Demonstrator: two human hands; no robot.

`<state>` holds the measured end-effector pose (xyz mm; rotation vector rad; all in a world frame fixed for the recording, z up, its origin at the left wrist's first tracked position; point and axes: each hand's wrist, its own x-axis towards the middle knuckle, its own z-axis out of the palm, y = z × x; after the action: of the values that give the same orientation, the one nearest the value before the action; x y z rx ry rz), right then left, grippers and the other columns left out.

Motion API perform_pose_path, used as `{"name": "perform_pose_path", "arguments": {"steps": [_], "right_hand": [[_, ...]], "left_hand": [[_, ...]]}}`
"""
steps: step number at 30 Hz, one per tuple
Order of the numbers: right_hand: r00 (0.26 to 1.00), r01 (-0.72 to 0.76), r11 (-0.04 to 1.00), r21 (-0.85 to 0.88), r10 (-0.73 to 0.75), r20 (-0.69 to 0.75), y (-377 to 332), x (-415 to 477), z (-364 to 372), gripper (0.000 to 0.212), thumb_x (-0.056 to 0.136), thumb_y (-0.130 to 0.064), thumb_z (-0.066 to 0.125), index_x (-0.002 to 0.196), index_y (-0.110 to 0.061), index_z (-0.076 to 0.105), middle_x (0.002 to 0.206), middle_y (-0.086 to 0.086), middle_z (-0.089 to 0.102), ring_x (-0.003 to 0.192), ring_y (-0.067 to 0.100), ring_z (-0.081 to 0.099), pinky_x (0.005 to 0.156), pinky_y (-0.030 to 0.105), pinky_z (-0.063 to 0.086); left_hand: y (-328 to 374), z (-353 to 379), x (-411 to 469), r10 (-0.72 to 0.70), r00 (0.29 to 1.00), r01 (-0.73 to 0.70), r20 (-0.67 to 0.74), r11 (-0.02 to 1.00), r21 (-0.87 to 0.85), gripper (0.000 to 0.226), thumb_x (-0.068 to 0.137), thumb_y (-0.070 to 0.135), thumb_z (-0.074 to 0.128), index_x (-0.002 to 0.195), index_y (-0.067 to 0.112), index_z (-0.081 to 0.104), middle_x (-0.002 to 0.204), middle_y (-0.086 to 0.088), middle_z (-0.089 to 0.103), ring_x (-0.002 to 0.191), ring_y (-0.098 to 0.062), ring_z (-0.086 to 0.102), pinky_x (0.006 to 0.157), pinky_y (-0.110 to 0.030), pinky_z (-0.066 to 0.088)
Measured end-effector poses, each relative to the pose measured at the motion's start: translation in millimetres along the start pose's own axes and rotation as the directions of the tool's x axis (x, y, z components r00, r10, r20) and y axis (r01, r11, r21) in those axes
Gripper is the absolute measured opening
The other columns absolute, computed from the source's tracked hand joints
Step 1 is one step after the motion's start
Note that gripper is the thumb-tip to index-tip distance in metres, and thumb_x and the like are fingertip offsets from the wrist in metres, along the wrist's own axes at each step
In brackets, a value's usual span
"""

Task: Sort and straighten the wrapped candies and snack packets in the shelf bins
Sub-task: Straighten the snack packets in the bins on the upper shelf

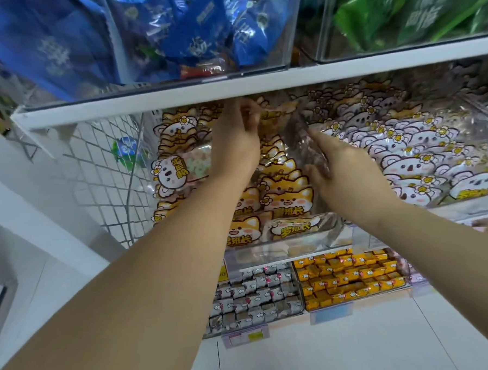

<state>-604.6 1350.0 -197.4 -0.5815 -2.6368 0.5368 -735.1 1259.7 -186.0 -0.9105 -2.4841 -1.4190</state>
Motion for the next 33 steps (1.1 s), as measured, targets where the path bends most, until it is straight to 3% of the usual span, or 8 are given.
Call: {"name": "perform_pose_path", "arguments": {"steps": [5, 11, 14, 16, 20, 25, 29, 33], "right_hand": [[1.0, 0.02, 1.0, 0.01, -0.02, -0.01, 3, -1, 3, 0.051, 0.092, -0.017, 0.052, 0.141, -0.022, 0.037, 0.118, 0.012, 0.06, 0.104, 0.03, 0.055, 0.069, 0.027, 0.035], [0.999, 0.045, 0.998, 0.034, -0.045, -0.009, 6, 0, 4, 0.051, 0.093, -0.015, 0.051, 0.142, -0.019, 0.036, 0.116, 0.012, 0.06, 0.104, 0.028, 0.054, 0.07, 0.026, 0.034], [0.999, 0.041, 0.999, 0.033, -0.041, 0.0, 7, 0, 5, 0.052, 0.093, -0.016, 0.051, 0.143, -0.018, 0.034, 0.118, 0.013, 0.059, 0.107, 0.028, 0.053, 0.074, 0.029, 0.039], [0.999, 0.036, 0.999, 0.031, -0.037, 0.006, 8, 0, 6, 0.053, 0.093, -0.017, 0.05, 0.144, -0.018, 0.033, 0.121, 0.013, 0.057, 0.109, 0.029, 0.051, 0.079, 0.032, 0.042], [0.999, 0.034, 0.999, 0.042, -0.034, 0.006, 8, 0, 6, 0.053, 0.094, -0.019, 0.049, 0.144, -0.017, 0.032, 0.123, 0.012, 0.056, 0.112, 0.029, 0.05, 0.083, 0.035, 0.043], [1.0, 0.025, 0.998, 0.064, -0.024, -0.008, 7, 0, 7, 0.053, 0.094, -0.017, 0.049, 0.144, -0.019, 0.031, 0.126, 0.012, 0.054, 0.114, 0.028, 0.05, 0.086, 0.038, 0.046], [1.0, 0.02, 0.998, 0.06, -0.02, -0.003, 6, 0, 6, 0.053, 0.095, -0.018, 0.049, 0.145, -0.018, 0.031, 0.126, 0.012, 0.054, 0.115, 0.029, 0.049, 0.087, 0.039, 0.046], [0.999, 0.031, 0.998, 0.059, -0.033, 0.038, 5, -1, 1, 0.056, 0.093, -0.018, 0.053, 0.144, -0.018, 0.031, 0.125, 0.013, 0.055, 0.115, 0.029, 0.05, 0.088, 0.036, 0.044]], "left_hand": [[0, 1, 8, -0.125, 0.992, 0.125, 0.001, 0.99, 0.066, 0.031, 0.1, 0.022, 0.042, 0.128, 0.01, 0.045, 0.119, 0.001, 0.054, 0.109, -0.011, 0.051, 0.075, -0.004, 0.02], [-17, 11, 21, -0.276, 0.957, 0.251, 0.088, 0.942, 0.224, 0.025, 0.1, 0.014, 0.038, 0.123, 0.014, 0.048, 0.087, 0.011, 0.043, 0.073, -0.006, 0.039, 0.056, -0.018, 0.027], [-25, 14, 18, -0.249, 0.962, 0.202, 0.113, 0.925, 0.321, 0.023, 0.099, 0.011, 0.034, 0.109, 0.017, 0.054, 0.079, 0.009, 0.046, 0.072, -0.012, 0.04, 0.058, -0.024, 0.027], [-26, 17, 17, -0.212, 0.971, 0.156, 0.115, 0.917, 0.368, 0.03, 0.097, 0.008, 0.035, 0.119, 0.015, 0.055, 0.104, -0.004, 0.057, 0.09, -0.02, 0.049, 0.071, -0.028, 0.033], [-21, 15, 14, -0.073, 0.995, 0.043, 0.064, 0.922, 0.384, 0.049, 0.093, 0.006, 0.047, 0.139, 0.022, 0.042, 0.139, -0.007, 0.043, 0.124, -0.025, 0.044, 0.092, -0.037, 0.041], [-24, 16, 7, -0.074, 0.951, -0.137, 0.301, 0.771, 0.622, 0.04, 0.094, 0.009, 0.049, 0.131, 0.023, 0.052, 0.134, -0.006, 0.053, 0.124, -0.028, 0.046, 0.104, -0.041, 0.033], [-15, 11, 9, -0.134, 0.935, -0.117, 0.329, 0.758, 0.642, 0.042, 0.096, 0.013, 0.046, 0.135, 0.027, 0.047, 0.137, -0.004, 0.051, 0.126, -0.026, 0.044, 0.105, -0.04, 0.03], [-7, -4, -7, 0.008, 0.975, -0.136, 0.223, 0.813, 0.566, 0.041, 0.092, 0.01, 0.049, 0.13, 0.027, 0.053, 0.134, 0.001, 0.055, 0.121, -0.023, 0.051, 0.099, -0.037, 0.037]]}}
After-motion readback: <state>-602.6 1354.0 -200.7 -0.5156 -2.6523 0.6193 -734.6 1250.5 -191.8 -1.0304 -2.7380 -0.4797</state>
